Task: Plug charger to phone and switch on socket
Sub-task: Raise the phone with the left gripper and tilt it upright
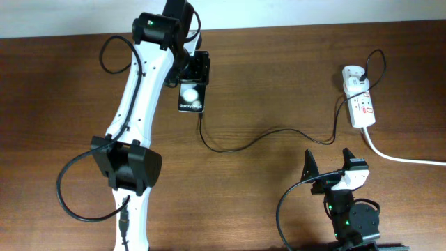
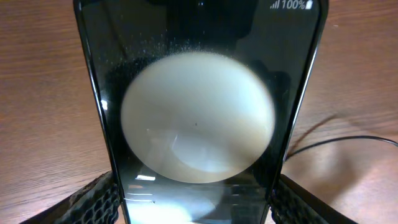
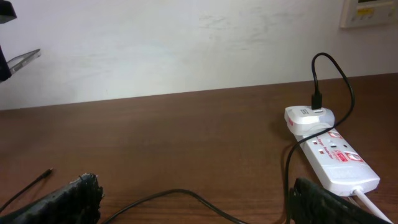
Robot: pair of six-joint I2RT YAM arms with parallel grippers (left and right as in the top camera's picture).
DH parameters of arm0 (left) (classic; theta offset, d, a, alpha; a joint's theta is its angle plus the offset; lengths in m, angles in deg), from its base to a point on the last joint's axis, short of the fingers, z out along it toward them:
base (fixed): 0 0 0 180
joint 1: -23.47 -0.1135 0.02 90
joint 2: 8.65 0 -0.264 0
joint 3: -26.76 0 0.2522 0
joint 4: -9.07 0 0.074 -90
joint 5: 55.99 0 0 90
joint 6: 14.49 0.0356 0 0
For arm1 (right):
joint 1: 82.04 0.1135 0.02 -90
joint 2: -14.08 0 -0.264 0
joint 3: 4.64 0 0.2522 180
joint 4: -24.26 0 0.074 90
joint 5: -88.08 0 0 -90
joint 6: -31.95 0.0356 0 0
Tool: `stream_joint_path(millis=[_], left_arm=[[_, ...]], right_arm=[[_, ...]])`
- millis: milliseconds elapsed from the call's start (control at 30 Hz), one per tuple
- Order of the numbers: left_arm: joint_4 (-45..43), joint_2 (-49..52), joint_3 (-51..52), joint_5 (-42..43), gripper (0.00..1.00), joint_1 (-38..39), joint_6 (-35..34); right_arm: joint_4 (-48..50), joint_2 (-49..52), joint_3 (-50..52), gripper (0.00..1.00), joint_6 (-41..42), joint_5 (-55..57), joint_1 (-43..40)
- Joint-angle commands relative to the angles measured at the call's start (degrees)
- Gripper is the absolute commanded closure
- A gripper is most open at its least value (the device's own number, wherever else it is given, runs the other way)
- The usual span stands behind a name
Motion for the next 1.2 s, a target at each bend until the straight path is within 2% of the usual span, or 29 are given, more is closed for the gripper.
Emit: stream_joint_path(millis=[0,300,433,667,800,1033,1167], left_arm=[[0.1,-0.3,-1.8,3.8,0.33,0.1,-0.5],[0.4,-0.3,-1.8,13.3,0.38,0.1,-0.5],[0.9,-0.3,-1.8,15.1,0.51,0.1,-0.5],[1.6,-0.3,-1.8,17.6,0.51,0.3,-0.5],[1.8,-0.3,-1.8,25.0,0.52,0.3,-0.5],[3.4,-0.3,-1.8,25.2,0.51,0.3,-0.5],[4.8,-0.3,-1.8,25.3,0.56,0.3,-0.5]], right_arm=[[-0.5,-0.5,0.3,0.01,-0.3,0.1,-0.2],[-0.5,-0.5,0.3,0.01,-0.3,0.1,-0.2],[-0.5,-0.5,0.3,0.01,-0.3,0.1,-0.2],[-0.5,-0.5,0.3,0.01,-0.3,0.1,-0.2],[-0.5,-0.5,0.3,0.01,-0.3,0.1,-0.2],[-0.5,-0.5,0.3,0.01,-0.3,0.1,-0.2],[-0.5,-0.5,0.3,0.01,-0.3,0.1,-0.2]])
